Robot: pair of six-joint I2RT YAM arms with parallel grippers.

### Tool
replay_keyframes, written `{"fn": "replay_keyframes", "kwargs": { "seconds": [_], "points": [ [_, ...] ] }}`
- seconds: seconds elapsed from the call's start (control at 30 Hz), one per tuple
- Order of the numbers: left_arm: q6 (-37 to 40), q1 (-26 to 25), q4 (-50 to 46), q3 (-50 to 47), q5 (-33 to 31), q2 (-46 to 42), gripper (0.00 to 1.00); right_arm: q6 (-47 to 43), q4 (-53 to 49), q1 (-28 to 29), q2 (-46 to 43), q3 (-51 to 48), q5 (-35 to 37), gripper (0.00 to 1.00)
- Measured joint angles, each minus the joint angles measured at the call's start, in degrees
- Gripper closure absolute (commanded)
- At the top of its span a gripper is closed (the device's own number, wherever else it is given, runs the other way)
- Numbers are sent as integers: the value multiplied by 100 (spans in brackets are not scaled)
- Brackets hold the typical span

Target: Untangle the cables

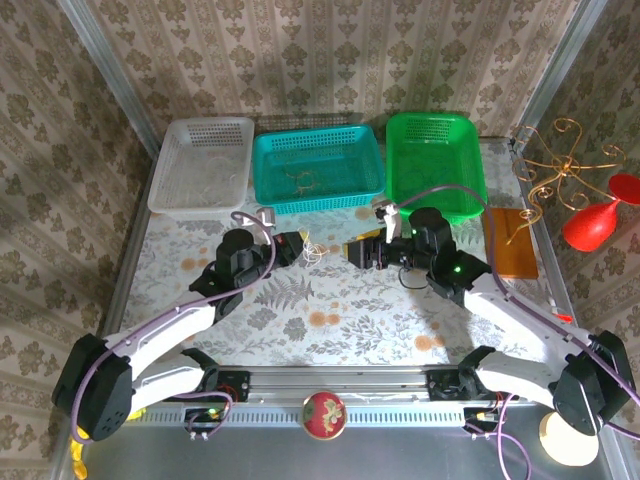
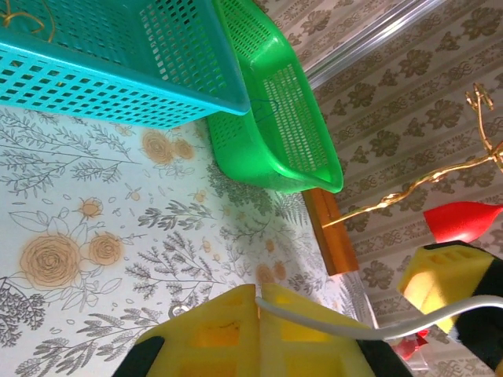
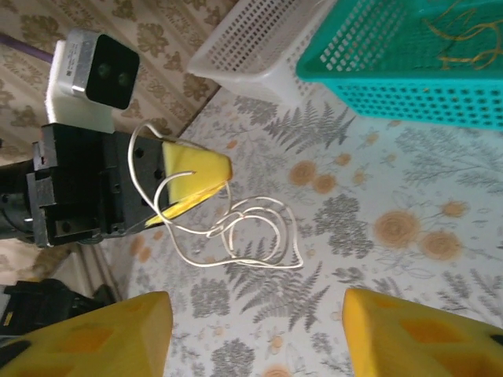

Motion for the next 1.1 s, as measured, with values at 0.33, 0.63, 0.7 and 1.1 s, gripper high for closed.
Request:
{"fn": "replay_keyframes", "kwargs": {
  "seconds": [0.33,0.63,0.7,1.1],
  "points": [
    [-1086,42,435,0,284,0,100,-354,170,101,520,66,-636,34],
    [-1694,39,789,2,400,0,100,-527,326,302,981,492,-828,34],
    [-1755,35,824,2,409,0,100,-560,393,302,1062,555,-828,35],
    [-1816,-50,826,2,407,42,100,-713,428,299,1250,957,-828,85]
  ]
}}
